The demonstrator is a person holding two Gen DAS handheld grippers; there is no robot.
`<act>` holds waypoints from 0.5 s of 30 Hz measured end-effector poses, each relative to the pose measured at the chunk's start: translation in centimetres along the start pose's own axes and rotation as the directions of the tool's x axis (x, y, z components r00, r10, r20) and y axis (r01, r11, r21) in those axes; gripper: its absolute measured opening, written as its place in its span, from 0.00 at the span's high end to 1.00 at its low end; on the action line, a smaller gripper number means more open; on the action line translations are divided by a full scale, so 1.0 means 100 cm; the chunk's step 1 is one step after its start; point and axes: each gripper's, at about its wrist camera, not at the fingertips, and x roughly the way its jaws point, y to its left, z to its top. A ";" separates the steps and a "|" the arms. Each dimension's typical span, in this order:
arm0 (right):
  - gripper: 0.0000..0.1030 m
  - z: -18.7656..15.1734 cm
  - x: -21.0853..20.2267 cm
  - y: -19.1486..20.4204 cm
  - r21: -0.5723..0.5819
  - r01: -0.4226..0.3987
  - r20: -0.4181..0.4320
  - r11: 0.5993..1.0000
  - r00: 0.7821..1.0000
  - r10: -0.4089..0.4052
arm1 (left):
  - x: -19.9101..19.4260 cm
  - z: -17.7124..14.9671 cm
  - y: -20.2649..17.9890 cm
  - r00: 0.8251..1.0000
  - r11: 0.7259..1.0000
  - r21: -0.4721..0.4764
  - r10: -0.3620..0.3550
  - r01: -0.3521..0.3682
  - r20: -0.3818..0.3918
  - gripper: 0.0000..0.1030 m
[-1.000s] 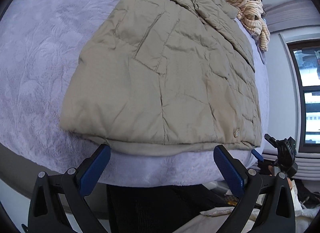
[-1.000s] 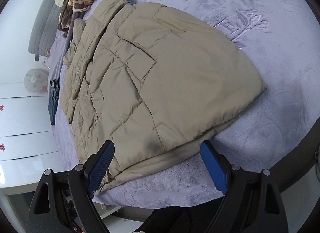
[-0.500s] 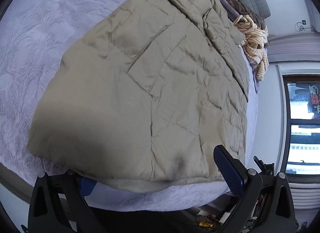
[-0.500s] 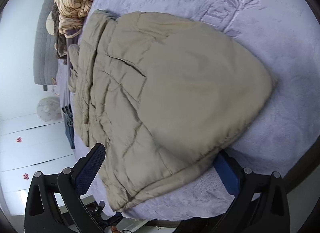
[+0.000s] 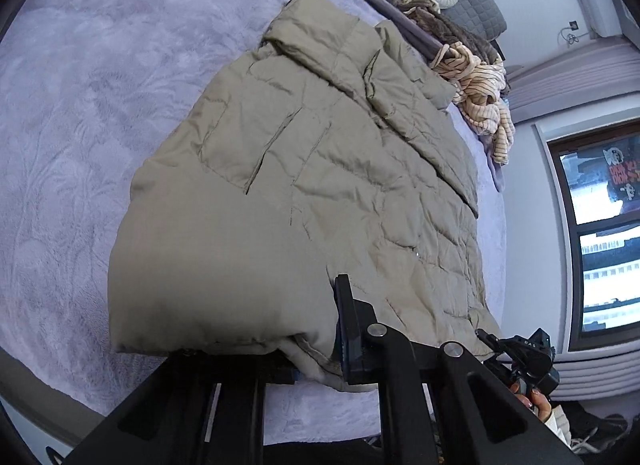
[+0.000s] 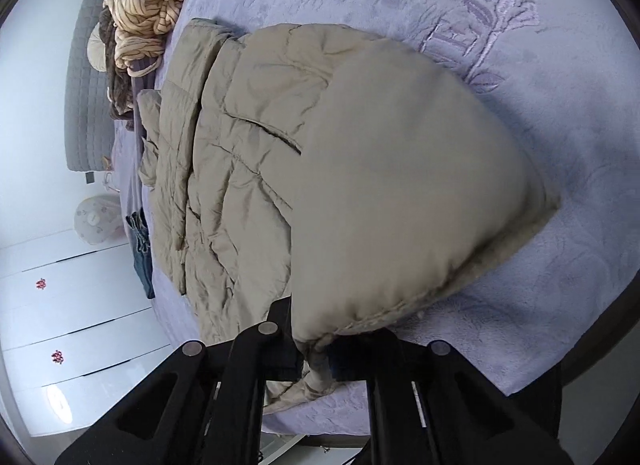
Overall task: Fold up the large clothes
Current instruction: 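Lift the hem with both tools and fold it over toward the collar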
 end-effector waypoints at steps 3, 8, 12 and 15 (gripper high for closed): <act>0.92 -0.001 -0.009 0.013 -0.063 0.000 0.018 0.998 1.000 0.002 | -0.012 0.009 -0.014 0.999 0.998 0.062 0.004 -0.006 0.033 0.86; 0.92 0.006 -0.022 0.049 -0.188 0.006 0.042 0.982 0.999 0.002 | -0.027 0.031 -0.041 0.995 0.990 0.140 0.009 -0.022 0.095 0.86; 0.92 0.020 -0.029 0.080 -0.273 0.007 0.050 0.962 0.999 0.007 | -0.038 0.051 -0.060 0.988 0.987 0.152 0.021 -0.045 0.155 0.86; 0.92 0.033 -0.035 0.105 -0.320 -0.012 0.058 0.947 0.998 0.032 | -0.045 0.071 -0.075 0.977 0.986 0.154 0.037 -0.070 0.208 0.86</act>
